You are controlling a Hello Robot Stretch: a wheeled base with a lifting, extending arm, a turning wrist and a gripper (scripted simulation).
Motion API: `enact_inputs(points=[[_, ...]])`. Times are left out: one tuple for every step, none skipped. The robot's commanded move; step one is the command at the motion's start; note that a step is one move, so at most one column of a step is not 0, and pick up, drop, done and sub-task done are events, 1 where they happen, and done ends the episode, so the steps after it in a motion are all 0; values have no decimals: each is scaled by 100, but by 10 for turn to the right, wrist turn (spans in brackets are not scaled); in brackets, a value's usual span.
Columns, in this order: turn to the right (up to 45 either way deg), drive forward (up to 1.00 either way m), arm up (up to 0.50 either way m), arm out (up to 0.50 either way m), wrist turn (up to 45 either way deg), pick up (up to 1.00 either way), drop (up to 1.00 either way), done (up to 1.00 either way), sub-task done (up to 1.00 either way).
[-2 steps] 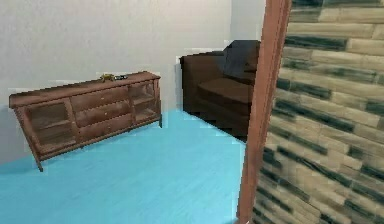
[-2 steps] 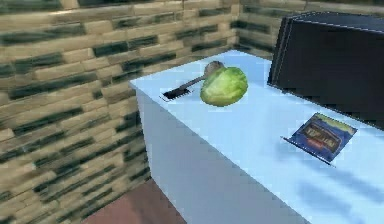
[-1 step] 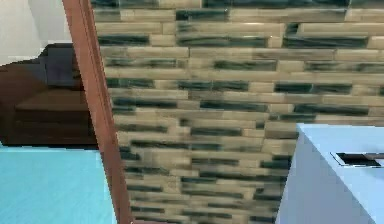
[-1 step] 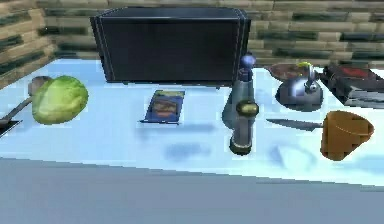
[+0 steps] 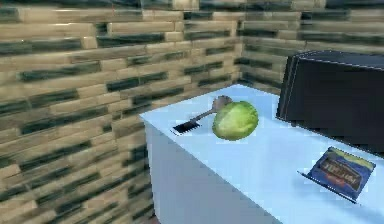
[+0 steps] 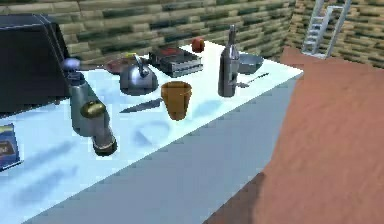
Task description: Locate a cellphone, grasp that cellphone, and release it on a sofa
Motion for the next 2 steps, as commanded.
enact_inputs(points=[[450, 0, 0, 0, 0, 0, 0, 0, 0], [30, 0, 0, 0, 0, 0, 0, 0, 0]])
